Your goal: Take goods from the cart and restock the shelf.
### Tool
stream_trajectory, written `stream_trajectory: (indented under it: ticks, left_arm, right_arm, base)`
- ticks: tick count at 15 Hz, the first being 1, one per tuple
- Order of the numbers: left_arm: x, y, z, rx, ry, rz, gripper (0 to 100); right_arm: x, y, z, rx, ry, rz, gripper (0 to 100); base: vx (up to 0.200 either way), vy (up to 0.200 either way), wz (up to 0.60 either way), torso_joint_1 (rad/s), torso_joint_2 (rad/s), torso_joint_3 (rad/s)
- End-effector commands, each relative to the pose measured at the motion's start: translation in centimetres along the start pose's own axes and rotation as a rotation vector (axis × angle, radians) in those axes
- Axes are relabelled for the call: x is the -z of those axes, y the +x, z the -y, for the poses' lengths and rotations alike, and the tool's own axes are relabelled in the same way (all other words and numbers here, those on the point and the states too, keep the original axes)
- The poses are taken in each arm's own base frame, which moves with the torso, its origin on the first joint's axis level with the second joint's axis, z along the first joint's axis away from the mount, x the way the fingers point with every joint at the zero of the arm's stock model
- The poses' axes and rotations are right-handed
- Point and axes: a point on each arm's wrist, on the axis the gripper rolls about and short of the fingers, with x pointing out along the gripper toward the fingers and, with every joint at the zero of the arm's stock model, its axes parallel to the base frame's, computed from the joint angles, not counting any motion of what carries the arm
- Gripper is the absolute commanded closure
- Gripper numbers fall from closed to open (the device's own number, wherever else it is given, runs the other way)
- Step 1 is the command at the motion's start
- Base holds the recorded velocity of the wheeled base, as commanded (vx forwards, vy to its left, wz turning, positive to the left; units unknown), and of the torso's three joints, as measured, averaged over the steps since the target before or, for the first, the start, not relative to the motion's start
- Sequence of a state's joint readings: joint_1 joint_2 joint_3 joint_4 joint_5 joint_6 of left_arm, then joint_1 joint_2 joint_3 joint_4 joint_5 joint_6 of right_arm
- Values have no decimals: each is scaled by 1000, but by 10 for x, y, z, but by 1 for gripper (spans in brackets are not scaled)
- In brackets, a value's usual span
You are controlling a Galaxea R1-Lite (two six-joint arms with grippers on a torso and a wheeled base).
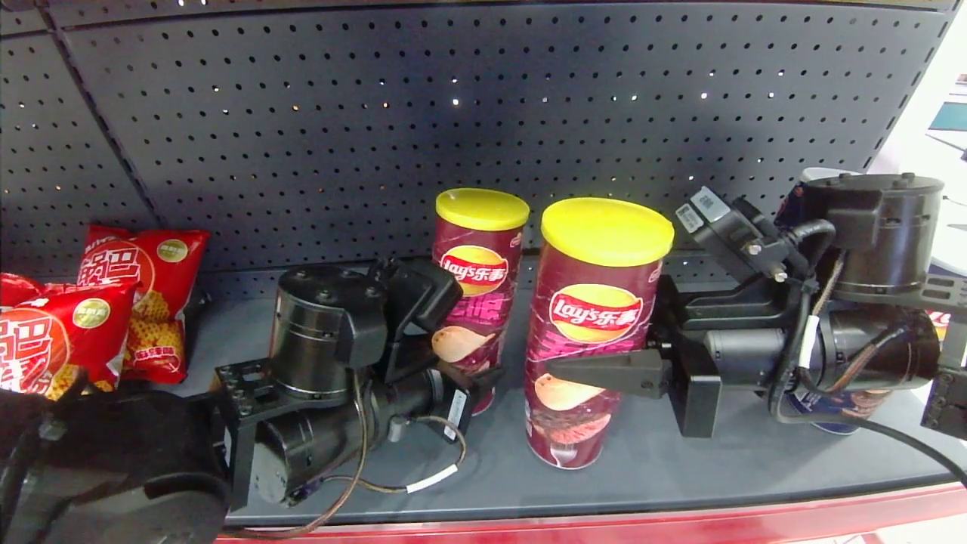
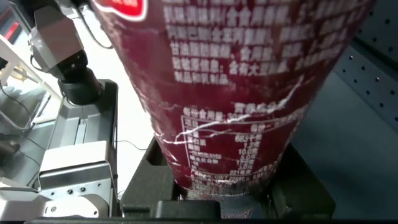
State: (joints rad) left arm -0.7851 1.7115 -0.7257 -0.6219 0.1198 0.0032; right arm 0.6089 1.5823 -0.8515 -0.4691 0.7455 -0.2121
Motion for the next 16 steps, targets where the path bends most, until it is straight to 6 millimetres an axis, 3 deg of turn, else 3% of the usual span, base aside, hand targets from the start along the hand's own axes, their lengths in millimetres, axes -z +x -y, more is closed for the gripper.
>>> stream_trajectory:
  ticks: [1, 7, 16]
  left_arm:
    - [0, -4, 5, -4, 6, 4, 100]
    - [14, -21, 7, -18, 0, -31, 100]
    - [17, -22, 26, -45, -22, -38, 100]
  right_arm:
    - [2, 0, 1, 7, 5, -5, 100]
    - [10, -7, 18, 77, 32, -25, 100]
    - [15, -2, 32, 95, 47, -38, 100]
  base:
    - [0, 0, 0, 0, 0, 0]
    - [0, 0, 0, 0, 0, 0]
    - [0, 0, 0, 0, 0, 0]
